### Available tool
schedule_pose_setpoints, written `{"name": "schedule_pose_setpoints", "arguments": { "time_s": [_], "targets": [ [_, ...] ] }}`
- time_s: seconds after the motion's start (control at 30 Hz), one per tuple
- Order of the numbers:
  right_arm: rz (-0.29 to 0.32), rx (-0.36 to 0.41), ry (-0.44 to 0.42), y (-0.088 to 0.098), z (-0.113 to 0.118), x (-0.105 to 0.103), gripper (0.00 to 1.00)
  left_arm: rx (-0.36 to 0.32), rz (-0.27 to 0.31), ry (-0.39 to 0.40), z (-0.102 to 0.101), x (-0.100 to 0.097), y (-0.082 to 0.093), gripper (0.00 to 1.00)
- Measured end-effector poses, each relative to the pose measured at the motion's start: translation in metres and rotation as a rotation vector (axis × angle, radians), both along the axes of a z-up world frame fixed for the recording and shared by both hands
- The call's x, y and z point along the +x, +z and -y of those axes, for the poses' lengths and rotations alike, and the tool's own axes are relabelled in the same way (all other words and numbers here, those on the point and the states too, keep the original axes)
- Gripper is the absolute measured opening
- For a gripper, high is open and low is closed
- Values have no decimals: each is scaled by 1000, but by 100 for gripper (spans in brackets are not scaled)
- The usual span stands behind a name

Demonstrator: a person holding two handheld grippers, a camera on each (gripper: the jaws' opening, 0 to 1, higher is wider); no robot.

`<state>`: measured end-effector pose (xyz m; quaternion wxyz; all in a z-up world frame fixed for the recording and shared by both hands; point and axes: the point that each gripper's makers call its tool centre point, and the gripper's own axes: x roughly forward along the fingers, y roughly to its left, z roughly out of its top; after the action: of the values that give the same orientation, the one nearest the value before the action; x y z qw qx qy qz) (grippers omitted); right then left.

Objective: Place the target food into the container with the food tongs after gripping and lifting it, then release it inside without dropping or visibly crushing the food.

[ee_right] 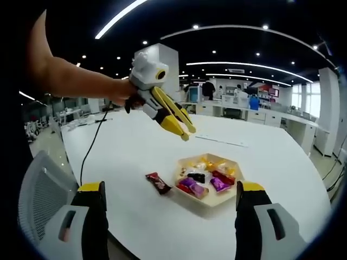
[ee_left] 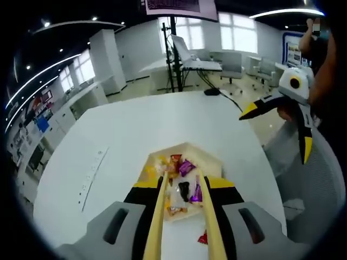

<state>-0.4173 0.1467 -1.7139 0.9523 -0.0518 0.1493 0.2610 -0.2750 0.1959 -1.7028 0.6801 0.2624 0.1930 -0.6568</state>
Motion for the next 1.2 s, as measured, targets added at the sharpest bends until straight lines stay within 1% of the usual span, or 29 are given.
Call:
{"name": "schedule_pose_setpoints", "arguments": {
  "time_s": [0.03, 0.13, 0.23, 0.27, 0.37, 0.4, 0.5, 0.57, 0.73, 0.77, 0.8, 0.83, 0.87, 0.9, 0.93, 1.0, 1.07, 1.1, 1.2],
  "targets": [
    [-2, -1, 0, 0, 0, 0, 98, 15, -3, 10, -7, 0, -7, 27],
    [-5, -3, 1, -1, 0, 0, 98, 22, -22, 26, -20, -3, -19, 27],
    [-8, -5, 3, -2, -1, 0, 98, 45, -25, 20, -33, -10, -34, 27],
    [-10, -7, 5, -2, -1, 0, 98, 58, -31, 15, -38, -14, -42, 27],
    [-13, -9, 7, -4, -1, 0, 98, 81, -34, -1, -44, -23, -56, 27],
    [-15, -8, 8, -4, -1, 0, 98, 90, -40, -2, -47, -24, -63, 27],
    [-19, -11, 10, -5, -1, -1, 98, 113, -39, -11, -53, -29, -75, 27],
    [-24, -15, 15, -6, -2, -1, 98, 119, -40, -28, -54, -33, -81, 27],
    [-32, -23, 24, -8, -4, -2, 98, 150, -15, -80, -57, -36, -95, 27],
    [-32, -23, 25, -8, -4, -2, 98, 153, -21, -79, -57, -36, -97, 27],
    [-34, -24, 27, -8, -5, -2, 98, 159, -6, -94, -58, -36, -101, 27],
    [-35, -26, 27, -9, -5, -2, 98, 162, -3, -101, -59, -36, -103, 27],
    [-37, -27, 28, -9, -5, -2, 98, 168, -23, -98, -60, -36, -106, 27],
    [-37, -27, 29, -9, -5, -2, 98, 167, -27, -98, -60, -36, -106, 27],
    [-40, -29, 29, -10, -5, -2, 98, 162, -20, -112, -60, -36, -109, 27],
    [-42, -30, 28, -11, -5, -2, 98, 172, -27, -110, -60, -36, -113, 27],
    [-44, -30, 27, -11, -5, -2, 98, 177, -23, -125, -60, -38, -117, 27],
    [-46, -30, 27, -12, -5, -2, 98, 183, -31, -126, -60, -38, -121, 27],
    [-48, -30, 27, -12, -5, -1, 98, 181, -37, -128, -60, -38, -123, 27]
  ]
}}
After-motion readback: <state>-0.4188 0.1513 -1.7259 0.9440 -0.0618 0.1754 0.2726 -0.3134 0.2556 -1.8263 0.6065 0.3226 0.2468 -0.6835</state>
